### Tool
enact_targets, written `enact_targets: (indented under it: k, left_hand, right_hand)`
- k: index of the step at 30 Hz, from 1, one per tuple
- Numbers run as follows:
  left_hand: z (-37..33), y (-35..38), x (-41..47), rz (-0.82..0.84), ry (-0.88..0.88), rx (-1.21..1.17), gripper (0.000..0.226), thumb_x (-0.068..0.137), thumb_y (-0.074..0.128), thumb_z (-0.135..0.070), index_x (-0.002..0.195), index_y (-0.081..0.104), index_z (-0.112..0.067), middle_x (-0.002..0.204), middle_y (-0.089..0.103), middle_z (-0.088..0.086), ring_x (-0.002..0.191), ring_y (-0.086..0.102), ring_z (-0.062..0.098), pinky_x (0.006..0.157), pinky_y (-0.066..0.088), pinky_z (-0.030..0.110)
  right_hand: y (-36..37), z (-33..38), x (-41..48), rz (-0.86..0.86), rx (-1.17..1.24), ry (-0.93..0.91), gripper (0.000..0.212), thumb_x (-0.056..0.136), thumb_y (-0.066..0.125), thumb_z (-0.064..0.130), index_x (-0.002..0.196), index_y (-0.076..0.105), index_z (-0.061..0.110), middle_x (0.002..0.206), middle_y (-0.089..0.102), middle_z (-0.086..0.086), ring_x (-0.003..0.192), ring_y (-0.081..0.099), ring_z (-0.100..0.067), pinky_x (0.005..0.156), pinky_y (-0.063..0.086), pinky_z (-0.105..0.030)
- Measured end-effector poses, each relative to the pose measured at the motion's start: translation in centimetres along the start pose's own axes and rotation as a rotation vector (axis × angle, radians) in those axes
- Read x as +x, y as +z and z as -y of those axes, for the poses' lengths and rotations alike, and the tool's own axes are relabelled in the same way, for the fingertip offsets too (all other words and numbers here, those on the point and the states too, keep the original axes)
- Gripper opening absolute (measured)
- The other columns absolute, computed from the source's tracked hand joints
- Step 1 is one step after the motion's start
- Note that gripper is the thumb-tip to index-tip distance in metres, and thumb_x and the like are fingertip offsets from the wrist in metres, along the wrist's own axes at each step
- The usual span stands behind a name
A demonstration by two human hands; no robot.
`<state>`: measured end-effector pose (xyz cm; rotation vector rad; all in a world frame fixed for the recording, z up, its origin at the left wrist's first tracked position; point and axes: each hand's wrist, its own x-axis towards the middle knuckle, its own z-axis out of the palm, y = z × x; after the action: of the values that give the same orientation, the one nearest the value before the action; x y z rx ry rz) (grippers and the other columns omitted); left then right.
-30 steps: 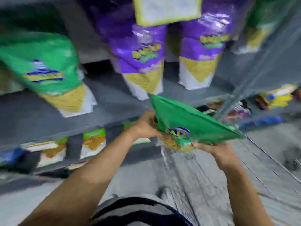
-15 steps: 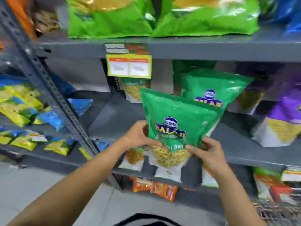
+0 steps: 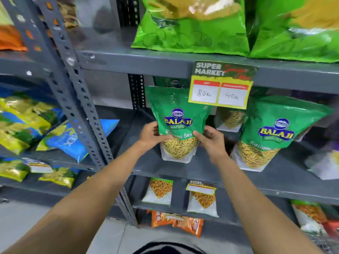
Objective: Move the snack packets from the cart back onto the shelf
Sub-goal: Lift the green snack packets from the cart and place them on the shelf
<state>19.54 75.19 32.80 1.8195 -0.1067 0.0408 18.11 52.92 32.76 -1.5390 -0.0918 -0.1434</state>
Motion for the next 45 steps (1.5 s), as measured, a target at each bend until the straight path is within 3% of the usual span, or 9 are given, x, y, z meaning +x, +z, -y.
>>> enact_targets:
  k: [4,8,14,18,22,27,34,41,45]
  left_hand:
    - [1.6,-1.0,0.1,0.076,-0.015,-0.029,0.074,0.055,0.089,-0.019,0.118,0.052,-0.019,0.115,0.065,0.000,0.101,0.062,0.003,0.087,0.050,0.022]
    - [3.7,-1.8,-0.5,0.080,-0.044,-0.028,0.107,0.050,0.091,-0.025,0.138,0.032,-0.023,0.138,0.048,0.001,0.128,0.044,0.010,0.105,0.035,0.027]
    - [5.4,0.0,-0.9,0.277,-0.112,-0.009,0.106,0.055,0.090,-0.012,0.139,0.027,-0.027,0.132,0.054,-0.006,0.125,0.052,0.012,0.102,0.045,0.030]
    - [5.6,-0.3,-0.4,0.228,-0.094,0.055,0.093,0.056,0.089,-0.015,0.126,0.033,-0.039,0.124,0.058,-0.008,0.118,0.057,0.013,0.095,0.052,0.034]
    - [5.6,-1.4,0.2,0.148,-0.072,0.074,0.089,0.056,0.088,-0.009,0.122,0.035,-0.037,0.118,0.059,-0.010,0.116,0.058,0.013,0.094,0.053,0.040]
    - [5.8,-2.2,-0.3,0.135,-0.071,0.145,0.097,0.045,0.089,-0.036,0.123,0.033,-0.050,0.128,0.059,-0.006,0.120,0.056,0.012,0.095,0.052,0.047]
    - [6.0,-2.2,-0.4,0.137,-0.066,0.161,0.098,0.050,0.088,-0.029,0.129,0.031,-0.040,0.129,0.059,-0.002,0.120,0.055,0.016,0.094,0.052,0.049]
    - [7.1,-1.7,-0.7,0.132,-0.093,0.027,0.084,0.065,0.082,0.002,0.131,0.038,-0.025,0.114,0.059,-0.010,0.106,0.059,0.009,0.072,0.053,0.010]
    - [7.9,-1.9,-1.3,0.088,-0.125,0.031,0.075,0.059,0.088,-0.016,0.122,0.047,-0.026,0.120,0.063,0.001,0.110,0.061,0.017,0.085,0.056,0.027]
  right_hand:
    - [-0.5,-0.9,0.0,0.005,-0.020,0.030,0.035,0.077,0.071,-0.004,0.110,0.061,0.003,0.095,0.074,0.004,0.086,0.068,-0.003,0.077,0.055,-0.020]
    - [-1.2,-2.3,-0.3,0.061,-0.062,0.112,0.060,0.067,0.081,0.004,0.119,0.054,0.015,0.117,0.066,-0.004,0.109,0.063,-0.017,0.092,0.053,-0.033]
    - [-0.1,-4.2,-0.9,0.184,-0.333,0.165,0.085,0.056,0.091,0.024,0.126,0.046,0.037,0.122,0.065,0.008,0.110,0.062,-0.010,0.094,0.053,-0.038]
    - [0.4,-4.1,-0.6,0.189,-0.403,0.169,0.084,0.052,0.090,0.036,0.122,0.044,0.045,0.121,0.065,0.009,0.109,0.062,-0.011,0.095,0.053,-0.043]
    - [2.1,-4.1,0.4,0.238,-0.397,0.144,0.078,0.058,0.089,0.030,0.111,0.040,0.059,0.123,0.063,0.006,0.113,0.060,-0.013,0.097,0.052,-0.043]
    - [3.0,-4.6,0.1,0.232,-0.421,0.154,0.082,0.064,0.087,0.023,0.123,0.033,0.045,0.122,0.060,0.008,0.111,0.056,-0.011,0.096,0.051,-0.032]
    - [3.0,-5.0,0.3,0.228,-0.444,0.200,0.091,0.063,0.087,0.026,0.135,0.032,0.035,0.133,0.059,0.000,0.121,0.056,-0.020,0.096,0.049,-0.034]
    - [3.2,-5.2,-0.3,0.194,-0.418,0.194,0.089,0.063,0.087,0.024,0.134,0.034,0.033,0.131,0.060,0.000,0.120,0.056,-0.020,0.101,0.050,-0.043]
    - [3.2,-5.0,-0.3,0.216,-0.407,0.191,0.089,0.064,0.086,0.026,0.134,0.033,0.036,0.133,0.058,0.003,0.114,0.053,-0.013,0.099,0.049,-0.038]
